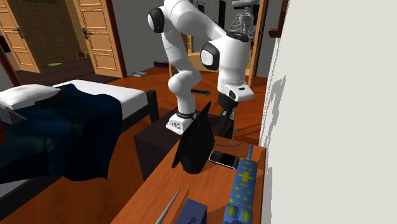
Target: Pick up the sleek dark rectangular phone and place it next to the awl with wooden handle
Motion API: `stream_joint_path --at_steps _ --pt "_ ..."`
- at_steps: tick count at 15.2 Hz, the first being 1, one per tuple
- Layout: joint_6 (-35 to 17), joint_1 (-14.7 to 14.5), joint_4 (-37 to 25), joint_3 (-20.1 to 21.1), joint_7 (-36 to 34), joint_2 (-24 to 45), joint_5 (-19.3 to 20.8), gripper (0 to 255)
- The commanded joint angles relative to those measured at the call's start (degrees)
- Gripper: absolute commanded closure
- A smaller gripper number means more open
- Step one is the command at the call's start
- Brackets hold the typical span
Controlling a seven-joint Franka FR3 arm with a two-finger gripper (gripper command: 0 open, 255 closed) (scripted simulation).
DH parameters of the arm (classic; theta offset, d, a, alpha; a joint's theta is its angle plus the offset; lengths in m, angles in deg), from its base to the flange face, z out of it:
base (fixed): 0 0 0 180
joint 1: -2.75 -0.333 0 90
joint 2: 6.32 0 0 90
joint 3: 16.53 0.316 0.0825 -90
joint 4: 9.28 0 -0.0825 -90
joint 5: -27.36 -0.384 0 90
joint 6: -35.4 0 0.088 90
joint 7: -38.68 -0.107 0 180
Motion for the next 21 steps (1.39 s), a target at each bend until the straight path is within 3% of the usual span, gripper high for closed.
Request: stream_joint_path --at_steps 1,7,15,21 --pt "-2.8 -0.9 -2.3 -2.7 4.2 4.9 -2.0 0" --pt "-8.3 -2.0 -10.2 -8.4 18.7 20.3 -12.8 0" --pt "-14.0 -1.5 -7.4 -8.0 21.2 24.2 -16.3 0" --pt "-14.0 -1.5 -7.4 -8.0 21.2 24.2 -16.2 0"
